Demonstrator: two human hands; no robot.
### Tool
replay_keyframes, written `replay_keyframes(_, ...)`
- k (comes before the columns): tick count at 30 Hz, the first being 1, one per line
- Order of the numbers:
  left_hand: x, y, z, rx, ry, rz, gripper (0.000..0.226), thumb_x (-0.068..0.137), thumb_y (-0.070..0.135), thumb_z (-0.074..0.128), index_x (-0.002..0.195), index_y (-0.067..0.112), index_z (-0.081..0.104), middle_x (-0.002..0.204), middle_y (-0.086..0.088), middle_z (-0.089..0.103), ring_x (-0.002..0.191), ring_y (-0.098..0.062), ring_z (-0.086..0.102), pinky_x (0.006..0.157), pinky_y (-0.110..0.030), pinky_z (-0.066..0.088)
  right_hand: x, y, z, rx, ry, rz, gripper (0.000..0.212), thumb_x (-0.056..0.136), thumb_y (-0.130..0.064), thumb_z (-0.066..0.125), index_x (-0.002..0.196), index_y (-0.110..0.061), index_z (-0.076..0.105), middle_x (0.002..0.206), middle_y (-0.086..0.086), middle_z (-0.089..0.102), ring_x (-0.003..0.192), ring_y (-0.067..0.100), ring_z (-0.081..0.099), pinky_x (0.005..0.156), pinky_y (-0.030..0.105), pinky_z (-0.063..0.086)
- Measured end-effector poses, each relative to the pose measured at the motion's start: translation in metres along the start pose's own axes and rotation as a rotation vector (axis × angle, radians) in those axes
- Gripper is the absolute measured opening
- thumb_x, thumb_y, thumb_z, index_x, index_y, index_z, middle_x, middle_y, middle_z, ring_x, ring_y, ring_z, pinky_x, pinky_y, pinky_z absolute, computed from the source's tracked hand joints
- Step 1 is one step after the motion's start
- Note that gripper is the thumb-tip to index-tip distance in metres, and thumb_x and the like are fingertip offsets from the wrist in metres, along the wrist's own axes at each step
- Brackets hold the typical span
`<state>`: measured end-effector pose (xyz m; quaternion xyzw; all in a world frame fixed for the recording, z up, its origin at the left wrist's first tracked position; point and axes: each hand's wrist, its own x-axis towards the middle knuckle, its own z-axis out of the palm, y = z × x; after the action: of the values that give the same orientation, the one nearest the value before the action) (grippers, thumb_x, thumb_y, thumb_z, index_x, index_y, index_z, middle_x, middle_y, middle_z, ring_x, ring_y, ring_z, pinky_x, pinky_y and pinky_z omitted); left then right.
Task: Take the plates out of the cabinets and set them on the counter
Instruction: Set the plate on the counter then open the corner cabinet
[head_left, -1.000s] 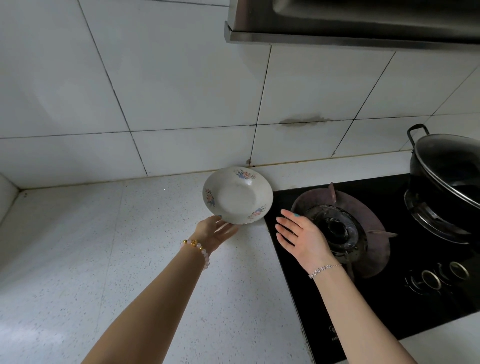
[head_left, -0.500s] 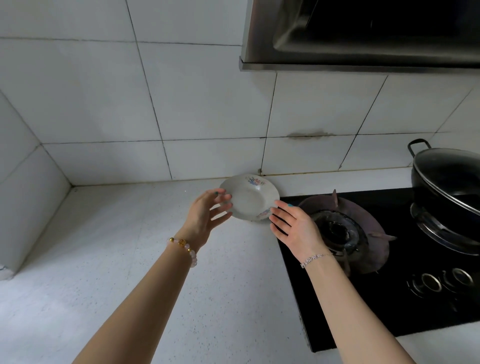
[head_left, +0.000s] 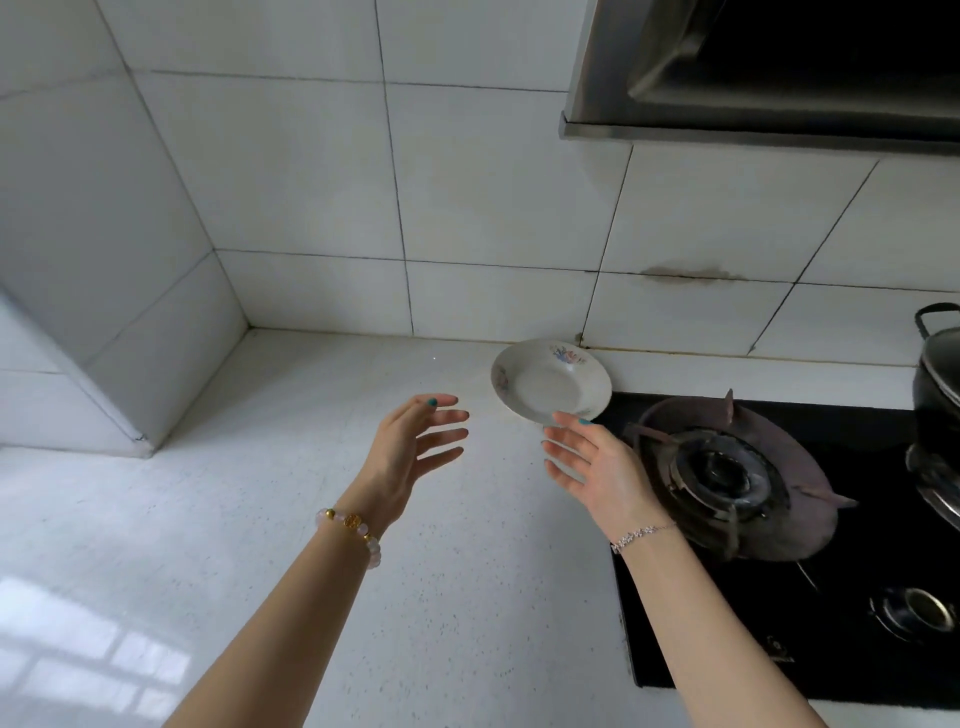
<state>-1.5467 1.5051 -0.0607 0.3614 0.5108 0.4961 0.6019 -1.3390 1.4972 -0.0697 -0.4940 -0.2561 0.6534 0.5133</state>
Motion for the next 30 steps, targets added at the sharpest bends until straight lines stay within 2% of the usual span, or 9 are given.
replay_keyframes(6, -0.042, 0.008, -0.009, -0.056, 0.175, 0.066, 0.030, 0.099, 0.019, 0.035, 0.101, 0.010, 0.064, 0.096, -0.007, 0.070, 0.091, -0.025, 0.067, 0.086, -0.039, 0.055, -0.006, -0.008, 0.015, -0.027, -0.179, 0.033, 0.025, 0.095, -0.022, 0.048, 0.106, -0.013, 0.068, 0.096, 0.003, 0.071, 0.094, 0.017, 0.065, 0.083, 0.032, 0.053)
replay_keyframes(12, -0.098, 0.000, -0.007, -0.147, 0.414, 0.141, 0.029, 0.099, 0.018, 0.036, 0.100, 0.011, 0.064, 0.096, -0.008, 0.070, 0.091, -0.025, 0.067, 0.087, -0.041, 0.054, -0.015, -0.007, 0.033, -0.121, -0.393, 0.100, 0.026, 0.095, -0.021, 0.045, 0.099, -0.014, 0.069, 0.090, 0.002, 0.071, 0.086, 0.016, 0.066, 0.074, 0.028, 0.052)
replay_keyframes(25, -0.266, -0.029, -0.028, -0.350, 1.030, 0.291, 0.026, 0.096, 0.016, 0.039, 0.097, 0.010, 0.065, 0.093, -0.007, 0.071, 0.088, -0.025, 0.067, 0.085, -0.041, 0.054, -0.094, 0.063, 0.101, -0.357, -0.932, 0.299, 0.029, 0.099, -0.022, 0.041, 0.101, -0.014, 0.069, 0.096, 0.004, 0.070, 0.092, 0.018, 0.065, 0.075, 0.030, 0.051)
replay_keyframes(30, -0.345, -0.055, -0.028, -0.441, 1.253, 0.347, 0.026, 0.096, 0.015, 0.038, 0.096, 0.010, 0.064, 0.090, -0.006, 0.071, 0.085, -0.023, 0.067, 0.082, -0.039, 0.054, -0.151, 0.099, 0.121, -0.433, -1.127, 0.385, 0.031, 0.099, -0.020, 0.039, 0.107, -0.010, 0.067, 0.099, 0.007, 0.070, 0.096, 0.022, 0.065, 0.085, 0.034, 0.052)
